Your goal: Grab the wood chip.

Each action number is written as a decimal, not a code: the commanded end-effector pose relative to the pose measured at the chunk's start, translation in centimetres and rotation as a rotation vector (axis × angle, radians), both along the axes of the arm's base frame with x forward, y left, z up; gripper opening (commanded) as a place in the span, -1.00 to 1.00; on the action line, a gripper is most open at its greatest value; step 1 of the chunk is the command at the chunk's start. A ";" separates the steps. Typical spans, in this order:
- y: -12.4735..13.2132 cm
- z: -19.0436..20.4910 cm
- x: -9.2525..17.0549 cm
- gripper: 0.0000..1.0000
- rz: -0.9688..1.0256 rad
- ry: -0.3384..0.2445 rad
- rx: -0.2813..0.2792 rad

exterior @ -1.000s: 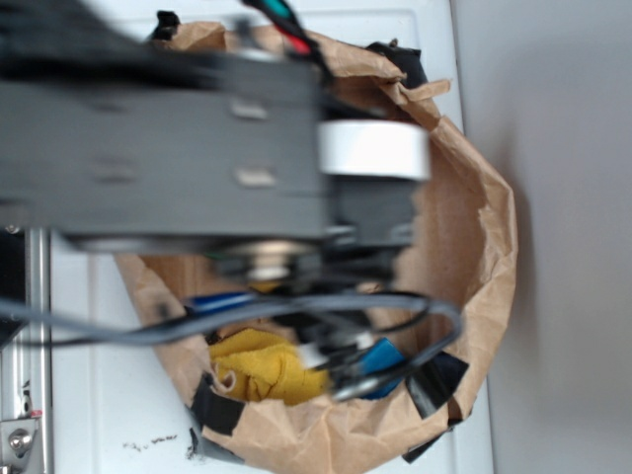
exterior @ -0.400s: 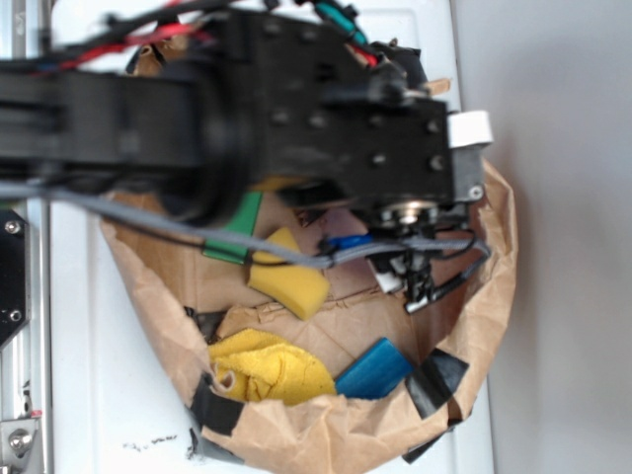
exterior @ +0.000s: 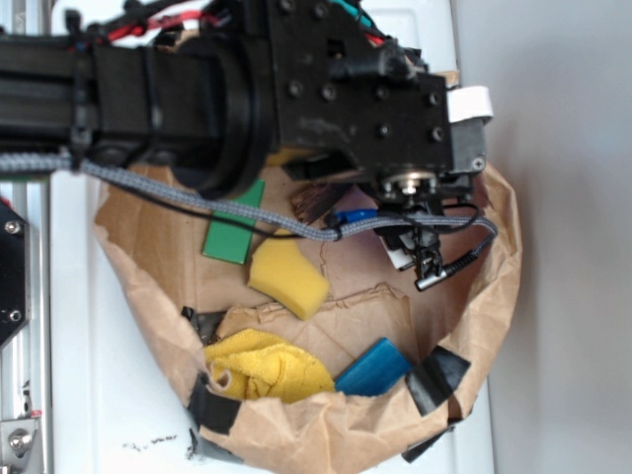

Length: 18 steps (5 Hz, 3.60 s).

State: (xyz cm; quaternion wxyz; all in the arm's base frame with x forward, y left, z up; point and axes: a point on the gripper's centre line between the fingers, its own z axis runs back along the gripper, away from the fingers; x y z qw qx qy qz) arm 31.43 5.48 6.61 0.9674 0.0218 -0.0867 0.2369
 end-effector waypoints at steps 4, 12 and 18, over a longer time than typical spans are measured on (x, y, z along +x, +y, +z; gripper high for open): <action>3.7 -0.7 1.2 1.00 0.116 0.013 -0.057; 2.5 0.8 -3.6 1.00 0.030 0.045 -0.147; 1.6 -3.8 -0.3 -1.00 0.086 0.005 -0.055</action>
